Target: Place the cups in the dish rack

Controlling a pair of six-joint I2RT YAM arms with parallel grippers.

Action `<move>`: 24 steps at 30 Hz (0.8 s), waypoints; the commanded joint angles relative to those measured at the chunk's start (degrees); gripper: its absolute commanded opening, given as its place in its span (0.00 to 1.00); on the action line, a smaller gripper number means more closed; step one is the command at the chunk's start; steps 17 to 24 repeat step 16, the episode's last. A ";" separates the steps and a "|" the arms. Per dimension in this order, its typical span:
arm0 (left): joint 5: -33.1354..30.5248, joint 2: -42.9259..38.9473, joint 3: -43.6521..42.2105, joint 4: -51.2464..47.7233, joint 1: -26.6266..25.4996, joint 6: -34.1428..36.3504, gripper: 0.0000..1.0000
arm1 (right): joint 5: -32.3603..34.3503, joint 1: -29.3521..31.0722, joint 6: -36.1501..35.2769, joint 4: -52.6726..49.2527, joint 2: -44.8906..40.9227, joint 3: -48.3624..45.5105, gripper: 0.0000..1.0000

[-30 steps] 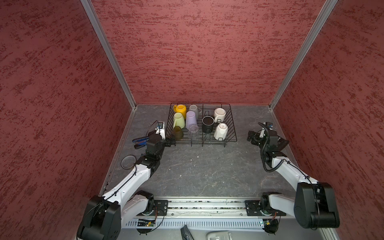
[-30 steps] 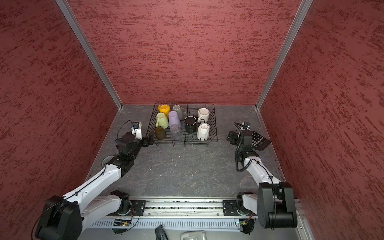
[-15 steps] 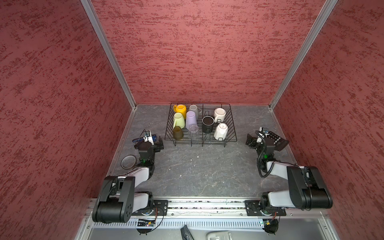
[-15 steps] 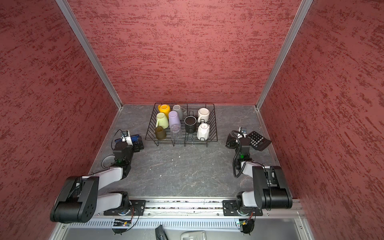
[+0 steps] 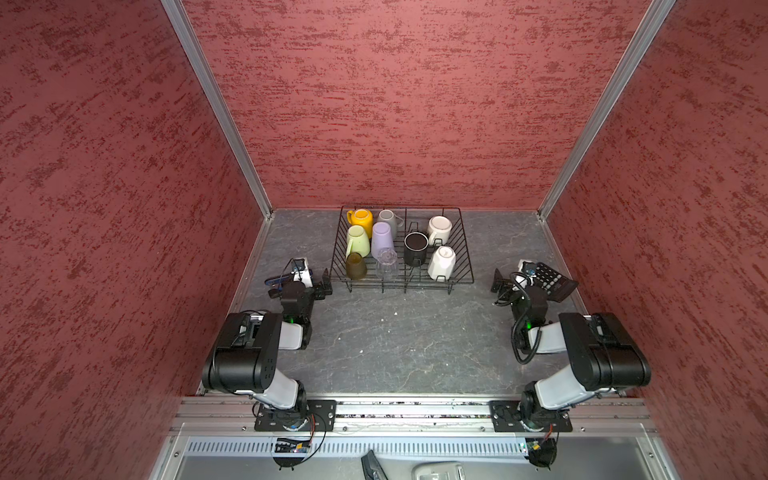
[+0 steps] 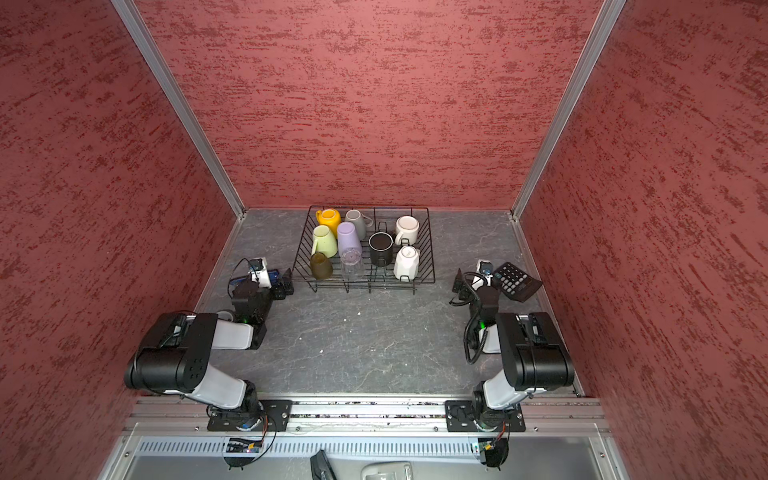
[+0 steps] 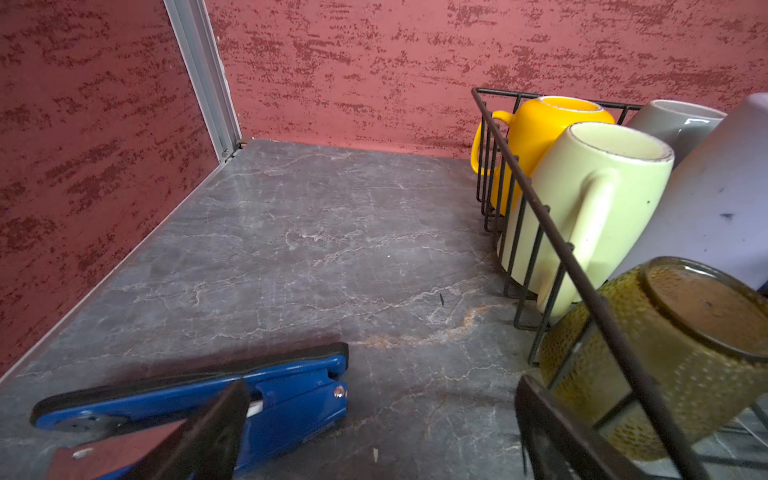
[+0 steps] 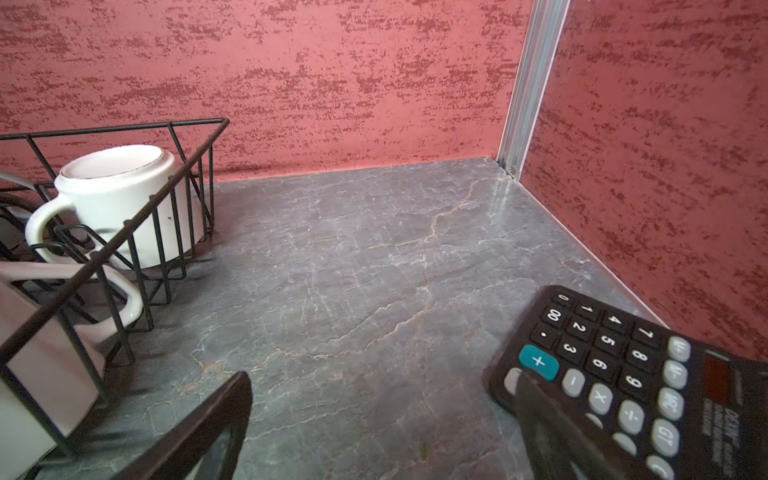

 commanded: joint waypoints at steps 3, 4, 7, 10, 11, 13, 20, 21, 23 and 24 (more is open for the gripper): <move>-3.12 0.37 3.94 -2.86 0.05 -0.54 1.00 | 1.66 -0.39 -0.45 3.96 -0.26 0.38 0.99; -3.18 0.41 3.77 -2.68 0.06 -0.71 1.00 | 1.79 -0.29 -0.61 3.98 -0.30 0.32 0.99; -3.39 0.29 3.86 -2.93 0.06 -0.89 1.00 | 1.68 -0.29 -0.56 4.02 -0.20 0.29 0.99; -3.36 0.26 3.92 -2.99 0.11 -0.85 1.00 | 1.63 -0.28 -0.61 3.63 -0.16 0.58 0.99; -3.27 0.07 3.91 -3.45 0.08 -0.91 1.00 | 1.65 -0.23 -0.45 3.44 -0.07 0.64 0.99; -3.26 0.23 3.91 -3.06 0.08 -0.94 1.00 | 1.53 -0.32 -0.45 3.25 -0.17 0.76 0.99; -3.30 0.23 3.90 -3.22 0.13 -0.99 1.00 | 1.58 -0.28 -0.50 4.97 -0.29 -0.20 0.99; -3.30 0.23 3.90 -3.22 0.13 -0.99 1.00 | 1.58 -0.28 -0.50 4.97 -0.29 -0.20 0.99; -3.30 0.23 3.90 -3.22 0.13 -0.99 1.00 | 1.58 -0.28 -0.50 4.97 -0.29 -0.20 0.99; -3.30 0.23 3.90 -3.22 0.13 -0.99 1.00 | 1.58 -0.28 -0.50 4.97 -0.29 -0.20 0.99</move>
